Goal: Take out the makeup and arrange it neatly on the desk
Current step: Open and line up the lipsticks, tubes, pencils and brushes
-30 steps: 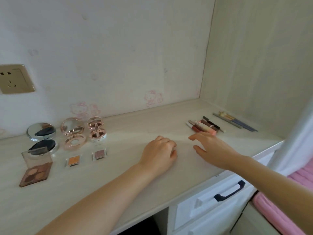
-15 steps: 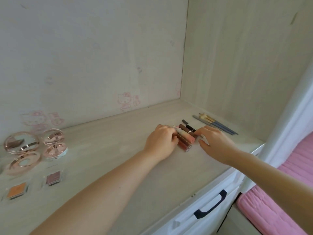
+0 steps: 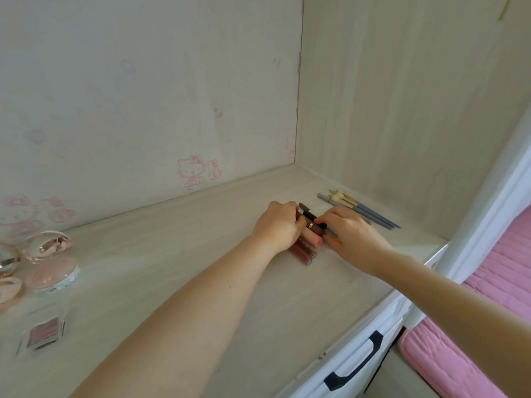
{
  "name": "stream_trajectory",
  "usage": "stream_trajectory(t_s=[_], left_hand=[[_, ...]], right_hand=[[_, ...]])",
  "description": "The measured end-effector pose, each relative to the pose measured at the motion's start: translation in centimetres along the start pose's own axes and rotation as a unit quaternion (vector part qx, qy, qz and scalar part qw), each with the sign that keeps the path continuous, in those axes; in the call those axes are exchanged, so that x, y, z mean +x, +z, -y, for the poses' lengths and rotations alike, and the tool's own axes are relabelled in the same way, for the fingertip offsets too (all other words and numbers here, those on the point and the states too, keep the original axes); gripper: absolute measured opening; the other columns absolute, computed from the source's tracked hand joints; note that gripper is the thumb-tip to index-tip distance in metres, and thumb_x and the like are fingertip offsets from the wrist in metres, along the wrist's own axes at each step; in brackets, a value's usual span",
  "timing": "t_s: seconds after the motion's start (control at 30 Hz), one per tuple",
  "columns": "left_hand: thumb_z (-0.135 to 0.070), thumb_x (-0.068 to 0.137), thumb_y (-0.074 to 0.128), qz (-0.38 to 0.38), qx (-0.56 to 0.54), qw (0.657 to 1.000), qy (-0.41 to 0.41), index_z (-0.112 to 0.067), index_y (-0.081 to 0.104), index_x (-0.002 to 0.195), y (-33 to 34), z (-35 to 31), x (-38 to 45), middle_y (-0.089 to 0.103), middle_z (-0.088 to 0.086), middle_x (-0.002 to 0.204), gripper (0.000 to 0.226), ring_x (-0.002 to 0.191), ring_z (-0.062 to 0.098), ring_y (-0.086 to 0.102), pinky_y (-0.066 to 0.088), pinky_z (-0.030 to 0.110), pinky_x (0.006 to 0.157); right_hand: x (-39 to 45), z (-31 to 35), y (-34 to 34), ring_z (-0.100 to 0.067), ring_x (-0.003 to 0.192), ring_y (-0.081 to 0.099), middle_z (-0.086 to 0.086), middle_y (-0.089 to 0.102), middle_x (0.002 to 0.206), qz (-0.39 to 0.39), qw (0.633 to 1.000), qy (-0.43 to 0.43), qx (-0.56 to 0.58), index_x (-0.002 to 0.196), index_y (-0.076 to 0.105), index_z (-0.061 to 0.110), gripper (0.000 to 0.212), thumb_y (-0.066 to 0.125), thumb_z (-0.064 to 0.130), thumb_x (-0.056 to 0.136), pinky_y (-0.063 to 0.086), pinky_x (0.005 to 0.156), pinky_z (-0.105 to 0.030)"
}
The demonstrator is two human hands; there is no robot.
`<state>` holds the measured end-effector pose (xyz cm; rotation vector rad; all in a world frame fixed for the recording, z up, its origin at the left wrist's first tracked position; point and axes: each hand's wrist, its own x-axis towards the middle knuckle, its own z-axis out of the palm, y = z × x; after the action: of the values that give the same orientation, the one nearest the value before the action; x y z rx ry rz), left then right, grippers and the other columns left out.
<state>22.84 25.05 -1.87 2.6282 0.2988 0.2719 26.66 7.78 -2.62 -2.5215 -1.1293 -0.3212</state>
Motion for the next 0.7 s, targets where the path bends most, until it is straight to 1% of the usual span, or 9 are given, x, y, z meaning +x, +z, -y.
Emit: stream_trajectory(t_s=[0.07,0.13,0.23,0.33,0.43,0.5,0.57,0.63,0.7], left_hand=[[-0.035,0.09,0.046,-0.011,-0.015,1.0,0.005,-0.017,0.061,0.099,0.0,0.1,0.0,0.06,0.008,0.102,0.025,0.084,0.026,0.061,0.05,0.034,0.069],[-0.033,0.091,0.047,-0.022,-0.051,0.998,0.0,-0.016,0.063,0.102,0.1,0.1,0.1,0.062,0.006,0.104,0.025,0.089,0.025,0.062,0.052,0.036,0.076],[-0.027,0.092,0.052,-0.054,-0.142,0.988,-0.028,-0.016,0.064,0.114,-0.4,-0.3,-0.1,0.064,0.003,0.114,0.027,0.105,0.021,0.059,0.044,0.026,0.086],[-0.022,0.087,0.062,-0.113,-0.288,0.948,-0.08,-0.017,0.065,0.111,-0.9,-0.6,-0.2,0.065,0.001,0.108,0.025,0.101,0.02,0.063,0.047,0.028,0.092],[-0.016,0.082,0.067,-0.151,-0.39,0.901,-0.114,-0.018,0.062,0.107,-1.4,-1.2,-0.6,0.064,0.001,0.104,0.025,0.094,0.022,0.065,0.052,0.035,0.089],[-0.008,0.082,0.066,-0.161,-0.491,0.844,-0.141,-0.017,0.057,0.105,-2.0,-1.7,-1.0,0.063,0.008,0.109,0.027,0.092,0.029,0.068,0.058,0.041,0.08],[-0.003,0.082,0.064,-0.185,-0.538,0.805,-0.165,-0.014,0.056,0.106,-2.9,-2.1,-1.6,0.062,0.011,0.112,0.027,0.089,0.028,0.069,0.06,0.04,0.076],[-0.002,0.081,0.064,-0.204,-0.556,0.789,-0.164,-0.013,0.056,0.107,-4.0,-2.2,-2.4,0.061,0.01,0.113,0.029,0.09,0.027,0.069,0.06,0.038,0.075],[-0.002,0.081,0.064,-0.211,-0.563,0.785,-0.149,-0.01,0.055,0.111,-5.2,-2.1,-3.5,0.059,0.007,0.114,0.033,0.09,0.026,0.069,0.061,0.034,0.072]], right_hand=[[0.0,-0.1,0.1,-0.02,0.11,0.052,0.002,0.057,0.116,-0.012,1.0,0.0,0.005,0.118,0.062,0.018,0.028,0.06,0.019,0.09,0.05,0.087,-0.037],[-0.1,-0.1,0.1,-0.021,0.11,0.053,0.001,0.058,0.114,-0.03,0.999,0.002,0.012,0.115,0.064,0.018,0.025,0.06,0.019,0.09,0.049,0.088,-0.038],[-0.2,0.1,-0.2,-0.023,0.112,0.052,0.0,0.06,0.114,-0.063,0.998,0.012,0.03,0.111,0.066,0.017,0.022,0.062,0.016,0.089,0.047,0.09,-0.036],[-0.1,1.1,-0.9,-0.018,0.113,0.053,0.002,0.063,0.115,-0.082,0.994,0.034,0.065,0.112,0.066,0.019,0.022,0.062,0.02,0.09,0.043,0.093,-0.03],[0.0,3.1,-2.0,-0.009,0.094,0.062,0.01,0.07,0.094,-0.062,0.979,0.093,0.169,0.105,0.065,0.026,0.017,0.061,0.018,0.091,0.045,0.075,-0.016],[0.1,4.9,-2.7,-0.008,0.082,0.067,0.013,0.073,0.079,-0.048,0.952,0.138,0.269,0.102,0.065,0.025,0.016,0.06,0.015,0.09,0.047,0.064,-0.011],[0.1,6.6,-3.3,-0.015,0.078,0.07,0.007,0.075,0.076,-0.05,0.907,0.175,0.381,0.103,0.067,0.019,0.017,0.06,0.01,0.09,0.055,0.071,-0.026],[0.0,8.0,-3.8,-0.015,0.082,0.072,0.002,0.076,0.078,-0.045,0.857,0.211,0.469,0.102,0.068,0.016,0.018,0.057,0.007,0.091,0.055,0.077,-0.036],[-0.1,9.2,-4.2,-0.015,0.088,0.071,-0.001,0.076,0.083,-0.032,0.818,0.228,0.527,0.102,0.068,0.016,0.016,0.055,0.012,0.093,0.052,0.08,-0.035]])
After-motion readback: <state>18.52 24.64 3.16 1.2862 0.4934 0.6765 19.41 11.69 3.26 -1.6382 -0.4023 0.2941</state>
